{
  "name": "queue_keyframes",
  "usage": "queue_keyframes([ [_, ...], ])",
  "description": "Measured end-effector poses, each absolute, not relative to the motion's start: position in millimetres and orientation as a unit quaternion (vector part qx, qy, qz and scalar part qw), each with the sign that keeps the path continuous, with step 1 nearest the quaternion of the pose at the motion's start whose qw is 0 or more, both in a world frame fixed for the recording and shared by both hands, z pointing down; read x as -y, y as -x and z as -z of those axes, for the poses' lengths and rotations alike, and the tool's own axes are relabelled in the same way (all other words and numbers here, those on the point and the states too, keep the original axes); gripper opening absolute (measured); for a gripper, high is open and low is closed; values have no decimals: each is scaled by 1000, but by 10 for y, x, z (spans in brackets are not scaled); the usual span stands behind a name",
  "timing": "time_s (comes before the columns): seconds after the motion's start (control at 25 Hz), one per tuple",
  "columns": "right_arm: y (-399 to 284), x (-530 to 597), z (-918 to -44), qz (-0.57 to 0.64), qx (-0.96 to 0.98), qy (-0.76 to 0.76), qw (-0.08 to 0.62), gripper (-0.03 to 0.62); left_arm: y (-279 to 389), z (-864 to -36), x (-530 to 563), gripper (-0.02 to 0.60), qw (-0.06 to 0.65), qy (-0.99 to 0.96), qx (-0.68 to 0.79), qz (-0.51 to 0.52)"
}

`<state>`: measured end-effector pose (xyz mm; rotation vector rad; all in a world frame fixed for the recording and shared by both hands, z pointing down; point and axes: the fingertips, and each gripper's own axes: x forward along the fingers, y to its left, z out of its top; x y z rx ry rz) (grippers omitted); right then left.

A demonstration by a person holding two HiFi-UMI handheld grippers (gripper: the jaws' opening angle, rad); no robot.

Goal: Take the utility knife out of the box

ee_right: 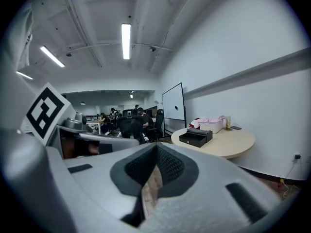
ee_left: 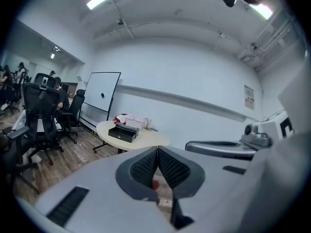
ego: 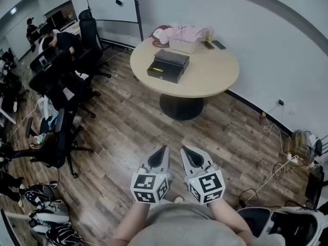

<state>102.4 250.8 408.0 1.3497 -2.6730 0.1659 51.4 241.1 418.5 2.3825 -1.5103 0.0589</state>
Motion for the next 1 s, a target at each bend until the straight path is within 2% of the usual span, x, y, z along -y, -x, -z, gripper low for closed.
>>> queue_keyframes([
  [0.64,-1175,-2502,-3984,-68,900,-428,44,1,-663,-4208,-2439,3,176,-820,545,-16],
  [1.0,-1136,-2155,-4003,-74,901,-425,44,0,-545,-4232,-2058,3,178,-813,554,-15],
])
